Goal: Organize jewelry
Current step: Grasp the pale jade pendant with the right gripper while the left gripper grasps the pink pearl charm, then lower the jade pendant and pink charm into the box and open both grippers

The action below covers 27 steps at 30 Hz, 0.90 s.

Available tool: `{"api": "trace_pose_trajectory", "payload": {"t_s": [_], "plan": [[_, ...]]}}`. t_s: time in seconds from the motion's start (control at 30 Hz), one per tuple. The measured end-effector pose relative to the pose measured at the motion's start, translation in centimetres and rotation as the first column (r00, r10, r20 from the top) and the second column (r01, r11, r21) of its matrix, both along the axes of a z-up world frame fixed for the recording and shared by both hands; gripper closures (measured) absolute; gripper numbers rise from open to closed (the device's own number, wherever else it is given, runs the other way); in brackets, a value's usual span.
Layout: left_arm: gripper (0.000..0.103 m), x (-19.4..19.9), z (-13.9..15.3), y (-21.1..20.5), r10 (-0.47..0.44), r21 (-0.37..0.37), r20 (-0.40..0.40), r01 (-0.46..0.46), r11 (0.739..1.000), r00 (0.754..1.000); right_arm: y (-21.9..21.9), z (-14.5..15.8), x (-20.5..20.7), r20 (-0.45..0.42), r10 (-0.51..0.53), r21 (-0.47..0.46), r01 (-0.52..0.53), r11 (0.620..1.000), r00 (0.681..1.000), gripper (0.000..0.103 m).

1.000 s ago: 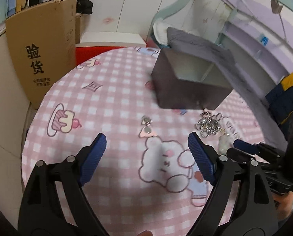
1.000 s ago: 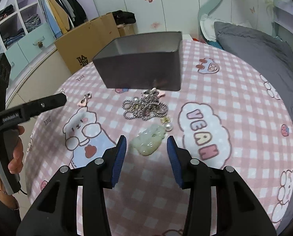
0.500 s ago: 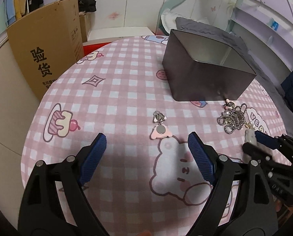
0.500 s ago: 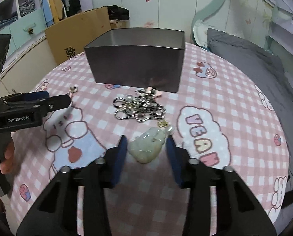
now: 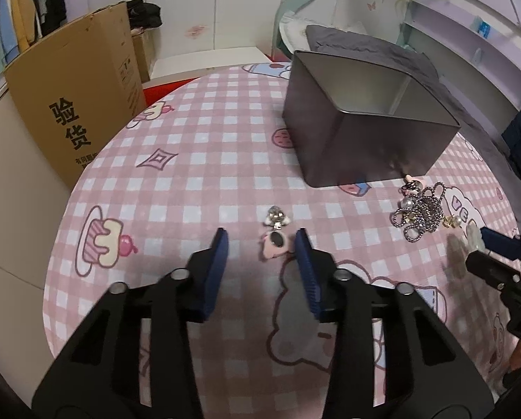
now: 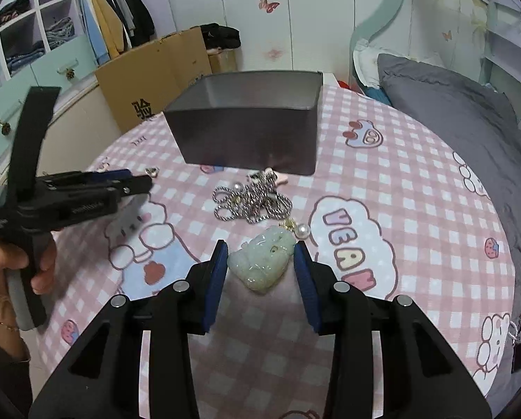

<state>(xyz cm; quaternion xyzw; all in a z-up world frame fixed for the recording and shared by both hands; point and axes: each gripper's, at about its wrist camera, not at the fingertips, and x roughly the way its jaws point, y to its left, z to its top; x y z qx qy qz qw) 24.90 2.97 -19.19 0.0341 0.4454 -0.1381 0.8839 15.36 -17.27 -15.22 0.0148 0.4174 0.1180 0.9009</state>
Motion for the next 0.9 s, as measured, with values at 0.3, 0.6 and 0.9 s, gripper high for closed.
{"api": "trace_pose_trajectory", "payload": {"t_s": [0.3,0.6,0.9], "plan": [[0.096,-0.1,0.5,0.3,-0.020,-0.034,0.011,0.020,0.999,1.000,-0.3,1.9,0.7,0.034,0.010,0.038,-0.012,0.999,0.999,0.067],[0.096,-1.2,6.3,0.0,-0.094,-0.184,0.115,0.114,0.976,0.989,-1.1,5.5,3.3,0.122,0.013,0.091,-0.025,0.996,0.992,0.067],[0.096,2.5,9.8,-3.7,-0.177,-0.225,0.158,0.210,0.951,0.971,-0.4,7.0,8.2,0.147,0.031,0.114,-0.048,0.992,0.989,0.067]]}}
